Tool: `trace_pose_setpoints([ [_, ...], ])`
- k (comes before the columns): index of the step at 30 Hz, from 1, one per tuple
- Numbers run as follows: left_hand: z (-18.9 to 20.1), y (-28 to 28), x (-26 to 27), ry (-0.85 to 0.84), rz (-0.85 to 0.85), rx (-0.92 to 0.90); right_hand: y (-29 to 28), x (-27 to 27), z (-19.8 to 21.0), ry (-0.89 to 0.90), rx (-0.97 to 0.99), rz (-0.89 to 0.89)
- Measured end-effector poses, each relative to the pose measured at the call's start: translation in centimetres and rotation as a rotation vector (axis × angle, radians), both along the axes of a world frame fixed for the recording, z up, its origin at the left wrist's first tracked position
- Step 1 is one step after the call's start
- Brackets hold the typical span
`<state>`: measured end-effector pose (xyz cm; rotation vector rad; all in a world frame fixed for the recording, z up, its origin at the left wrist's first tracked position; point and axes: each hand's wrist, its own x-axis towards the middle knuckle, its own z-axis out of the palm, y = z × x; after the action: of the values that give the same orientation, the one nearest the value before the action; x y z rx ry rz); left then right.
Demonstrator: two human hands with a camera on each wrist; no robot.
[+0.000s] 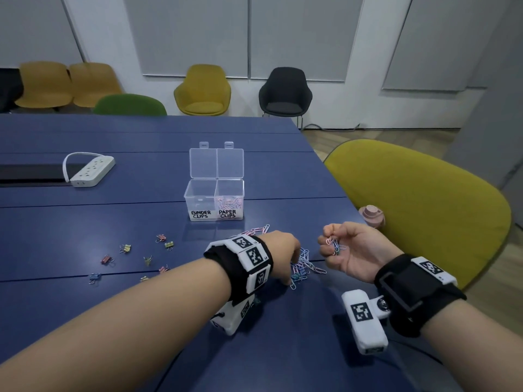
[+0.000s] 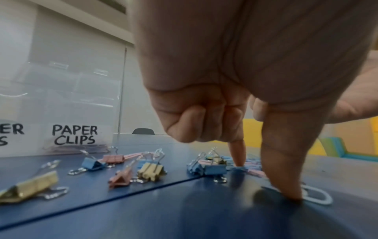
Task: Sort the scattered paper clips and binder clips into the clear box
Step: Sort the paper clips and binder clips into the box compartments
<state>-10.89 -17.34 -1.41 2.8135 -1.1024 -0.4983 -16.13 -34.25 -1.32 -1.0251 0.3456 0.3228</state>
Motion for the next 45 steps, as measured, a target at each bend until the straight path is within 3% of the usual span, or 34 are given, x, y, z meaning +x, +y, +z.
trace_pose_setpoints([
  [4,-0.2,-0.7,0.1,-0.034,-0.032,0.045,-0.3,0.2,0.4,0.039,-0.027,0.081],
  [10,-0.3,-1.1,0.3,-0.064,-0.046,0.072,0.5,1.0,0.1,0.062,-0.249,0.091],
  [12,-0.4,-1.0,0.4,-0.049,-0.044,0.089,0.8,1.2,-0.1,0.042,-0.552,0.128],
  [16,-0.5,-1.0,0.2,-0.058,-0.025,0.103,1.7,1.6,0.0,-0.095,-1.462,0.394],
  [18,-0.4,-0.9,0.0,-0.064,-0.021,0.111,2.6,1.8,0.1,-0.148,-1.680,0.516],
  [24,-0.1,0.5,-0.6,-0.051,0.018,0.159,4.5,2.5,-0.5,-0.160,-1.878,0.653],
  [29,1.1,3.0,0.8,0.228,0.187,-0.083,4.9,2.7,-0.4,-0.195,-1.917,0.682],
  [33,1.6,5.9,1.0,0.704,0.462,-0.626,4.6,2.6,0.5,-0.203,-1.772,0.597],
  [36,2.0,7.9,1.0,0.960,0.600,-0.944,4.4,2.4,0.9,-0.121,-1.295,0.501],
  [39,1.9,9.6,1.2,1.043,0.644,-1.133,5.3,1.7,1.2,-0.056,-0.572,0.300],
  [41,1.6,10.3,1.2,1.014,0.663,-1.203,6.4,1.3,1.4,-0.037,-0.218,0.216],
  [45,0.6,10.9,1.1,1.016,0.703,-1.289,8.9,1.3,1.1,-0.047,0.121,0.131],
])
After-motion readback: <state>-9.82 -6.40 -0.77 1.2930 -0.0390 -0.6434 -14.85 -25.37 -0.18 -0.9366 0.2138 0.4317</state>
